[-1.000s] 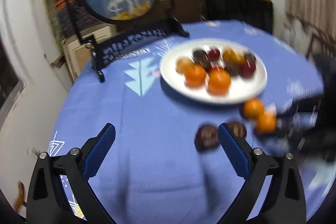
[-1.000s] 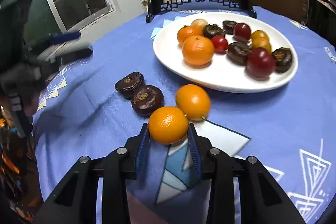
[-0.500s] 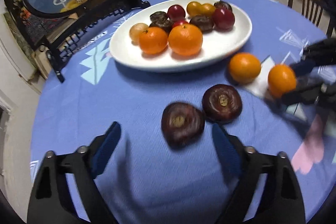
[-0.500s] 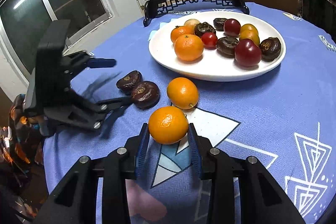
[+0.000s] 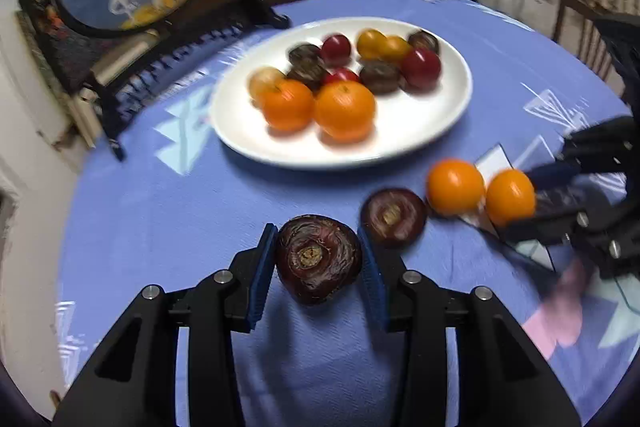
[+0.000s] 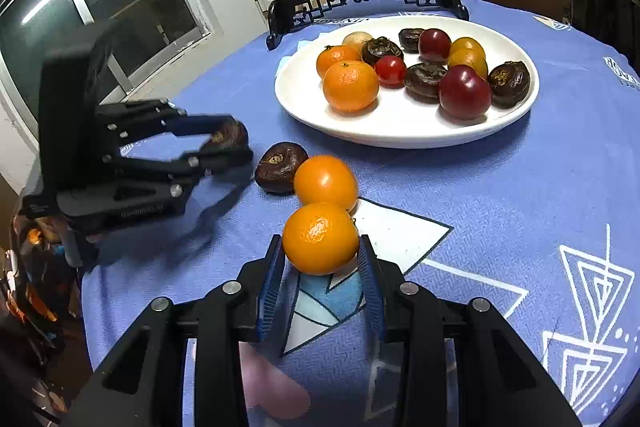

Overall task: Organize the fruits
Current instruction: 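Grasp a dark brown fruit with the left tool while the right tool grasps a mandarin, then lower the brown fruit with the left tool while the right tool lowers the mandarin onto the plate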

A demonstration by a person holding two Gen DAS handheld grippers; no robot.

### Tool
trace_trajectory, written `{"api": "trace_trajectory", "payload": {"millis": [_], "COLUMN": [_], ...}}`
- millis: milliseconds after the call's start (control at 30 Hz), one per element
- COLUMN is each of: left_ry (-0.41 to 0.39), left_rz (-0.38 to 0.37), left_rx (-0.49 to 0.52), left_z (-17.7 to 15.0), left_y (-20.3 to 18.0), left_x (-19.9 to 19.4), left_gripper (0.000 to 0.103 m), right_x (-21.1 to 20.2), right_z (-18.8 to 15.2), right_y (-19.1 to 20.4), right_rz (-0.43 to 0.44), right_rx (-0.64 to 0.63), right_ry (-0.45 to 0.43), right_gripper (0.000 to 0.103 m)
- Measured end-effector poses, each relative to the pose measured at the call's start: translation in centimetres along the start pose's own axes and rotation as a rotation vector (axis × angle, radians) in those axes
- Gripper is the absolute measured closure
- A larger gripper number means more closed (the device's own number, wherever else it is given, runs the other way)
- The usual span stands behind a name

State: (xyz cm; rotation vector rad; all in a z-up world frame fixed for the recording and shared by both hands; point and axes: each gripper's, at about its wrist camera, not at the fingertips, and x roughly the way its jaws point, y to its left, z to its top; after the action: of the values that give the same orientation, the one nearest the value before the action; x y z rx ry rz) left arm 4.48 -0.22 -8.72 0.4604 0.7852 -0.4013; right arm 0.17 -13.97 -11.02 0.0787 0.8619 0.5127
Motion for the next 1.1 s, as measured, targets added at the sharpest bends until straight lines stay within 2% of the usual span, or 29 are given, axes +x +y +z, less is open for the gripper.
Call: {"api": "trace_trajectory", "payload": {"millis": [67,233,467,867,1000,1100], "left_ry": [-0.021,-0.052,-0.05,-0.049,-0.069,-0.103], "left_rz": [0.035,0.068,0.064,0.061,0.057,0.051], "left_rx": [-0.005,-0.029,-0.068,-0.077,-0.099,-0.154], "left_z": [0.5,1.1,1.4,1.7,2.7,4.3], "left_y": [-0.3,-0.9,-1.5,-2.5,-2.1,-1.0], "left_x": [-0.7,-2.0,-2.5,-2.8,-3.1,-3.6], "left_gripper": [0.063,0.063,0.063,0.063,0.063,0.063], "right_x": [-0.4,-0.9,-1.4,-1.2,-1.8,-3.1], "right_z": [0.0,0.1,-0.1,-1.0,-0.4,1.1], "right_y": [0.3,0.8,1.3,1.4,1.3,0.9], "right_rz": [0.004,0.013,0.018,0.015,0.008,-0.007], "right_rx": [-0.007,-0.024,-0.041,-0.057,-0.071,-0.08], "right_ry": [-0.01,-0.012,-0.009,0.017,-0.001,-0.045], "right_gripper": [0.066,0.066,0.066,0.066,0.066,0.066]}}
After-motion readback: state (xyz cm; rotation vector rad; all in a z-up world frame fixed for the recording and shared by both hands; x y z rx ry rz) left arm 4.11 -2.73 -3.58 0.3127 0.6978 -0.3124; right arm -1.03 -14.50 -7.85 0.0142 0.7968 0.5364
